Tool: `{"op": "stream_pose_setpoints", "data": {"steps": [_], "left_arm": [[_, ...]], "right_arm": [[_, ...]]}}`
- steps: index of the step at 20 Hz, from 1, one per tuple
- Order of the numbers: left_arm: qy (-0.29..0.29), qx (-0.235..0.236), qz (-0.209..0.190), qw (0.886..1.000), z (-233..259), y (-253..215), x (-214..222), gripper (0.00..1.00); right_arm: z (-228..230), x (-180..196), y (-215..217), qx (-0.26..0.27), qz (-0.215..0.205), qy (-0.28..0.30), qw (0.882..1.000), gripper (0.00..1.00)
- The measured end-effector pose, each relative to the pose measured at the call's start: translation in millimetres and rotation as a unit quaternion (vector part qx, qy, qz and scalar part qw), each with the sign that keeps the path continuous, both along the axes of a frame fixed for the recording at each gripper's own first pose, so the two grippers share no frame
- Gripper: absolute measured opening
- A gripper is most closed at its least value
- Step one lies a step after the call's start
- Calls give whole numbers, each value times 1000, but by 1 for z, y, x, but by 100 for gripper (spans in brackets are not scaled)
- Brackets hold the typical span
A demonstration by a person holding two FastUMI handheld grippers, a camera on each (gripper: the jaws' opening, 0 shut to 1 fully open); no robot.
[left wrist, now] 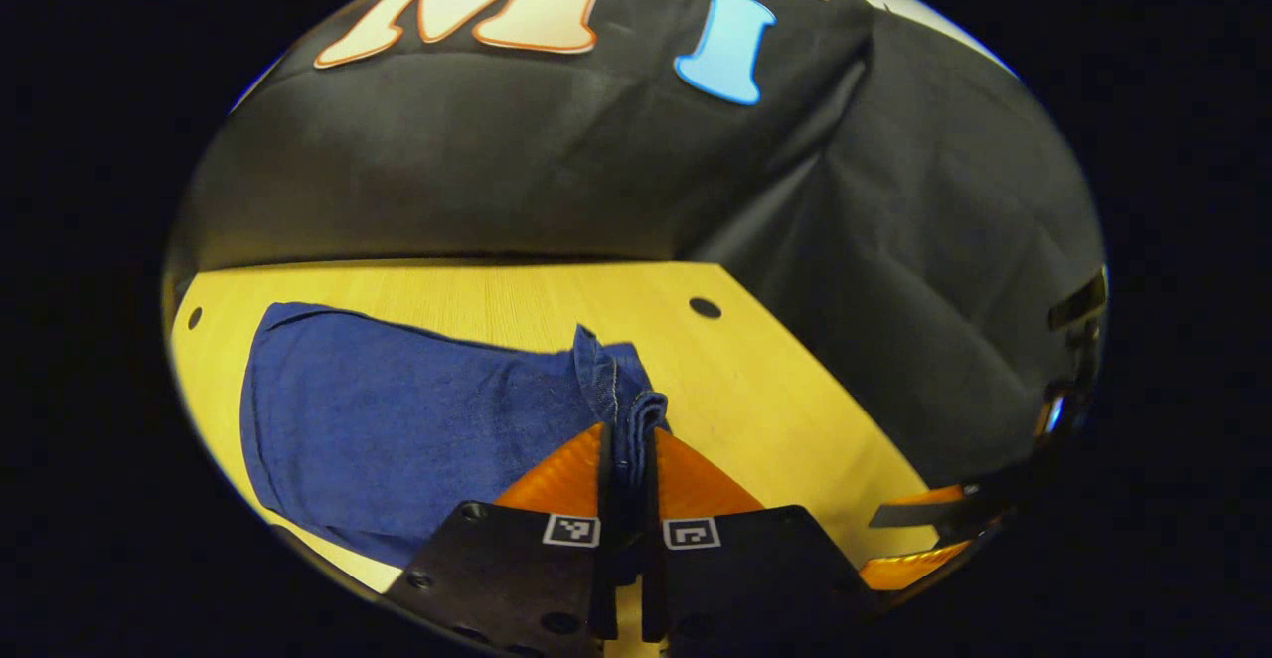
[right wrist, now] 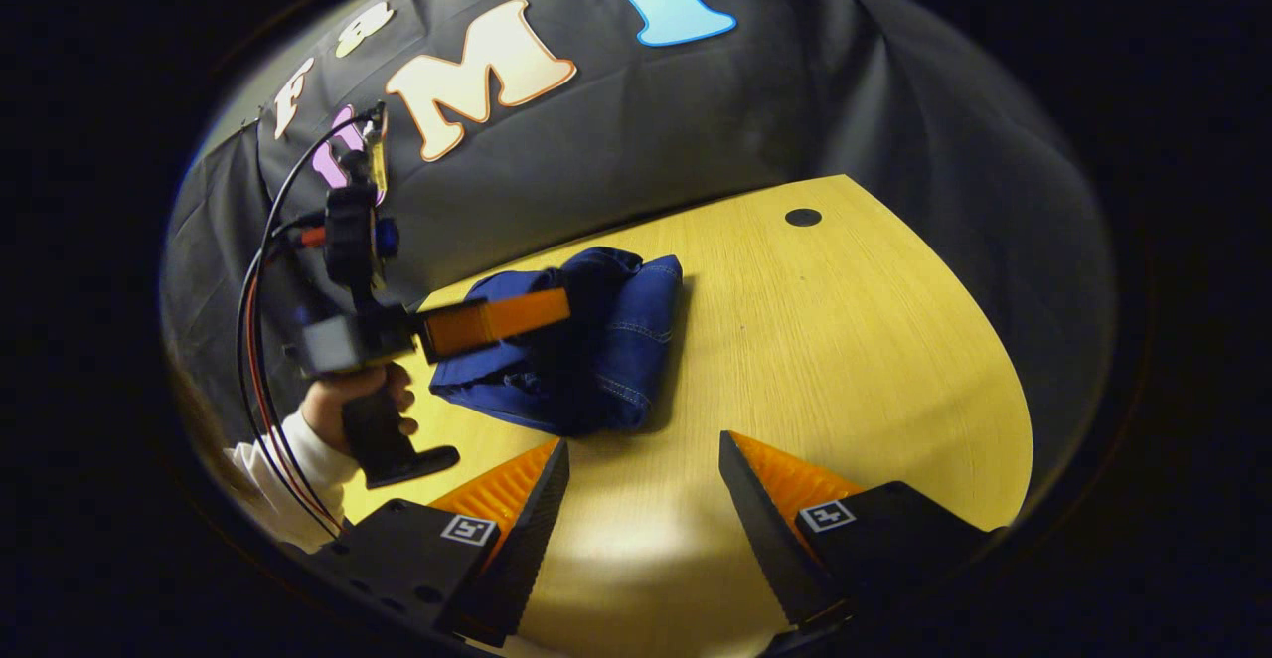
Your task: Grasp the waist and the cuffs of the jeans and fold them to make the two legs overlap; first hold the waist and fold one-third of the jeans toward the cuffs, then hold the cuffs and fold the remaining one-third in the same direction to finish folding.
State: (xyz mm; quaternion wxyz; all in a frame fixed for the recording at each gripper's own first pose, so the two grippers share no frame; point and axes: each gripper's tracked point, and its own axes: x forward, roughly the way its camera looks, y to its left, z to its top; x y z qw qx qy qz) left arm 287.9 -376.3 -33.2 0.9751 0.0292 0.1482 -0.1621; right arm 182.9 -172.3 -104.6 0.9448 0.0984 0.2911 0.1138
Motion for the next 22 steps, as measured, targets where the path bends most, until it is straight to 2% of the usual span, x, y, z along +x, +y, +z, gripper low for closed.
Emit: {"op": "stream_pose_setpoints", "data": {"steps": [1,3,6,7,10,12,16,22], "left_arm": [[-2,7,-1,1000,0,-2,0,5],[-7,3,-4,1000,9,-4,-18,37],[-31,6,39,999,28,36,-45,90],[-43,11,53,998,36,56,-56,94],[-71,37,73,994,48,113,-86,91],[-59,53,87,993,41,153,-112,91],[-42,47,117,991,31,214,-159,91],[-46,23,134,990,29,254,-188,91]], "right_arm": [[-1,-2,0,0,0,2,1000,94],[0,-3,2,-2,-4,2,1000,94],[11,-3,20,5,-13,-9,1000,94],[15,-4,30,8,-15,-15,1000,94],[26,-7,61,6,-20,-33,999,95],[38,-10,88,6,-18,-53,998,95],[54,-22,128,-7,-19,-72,997,94],[67,-34,157,-29,-24,-96,995,95]]}}
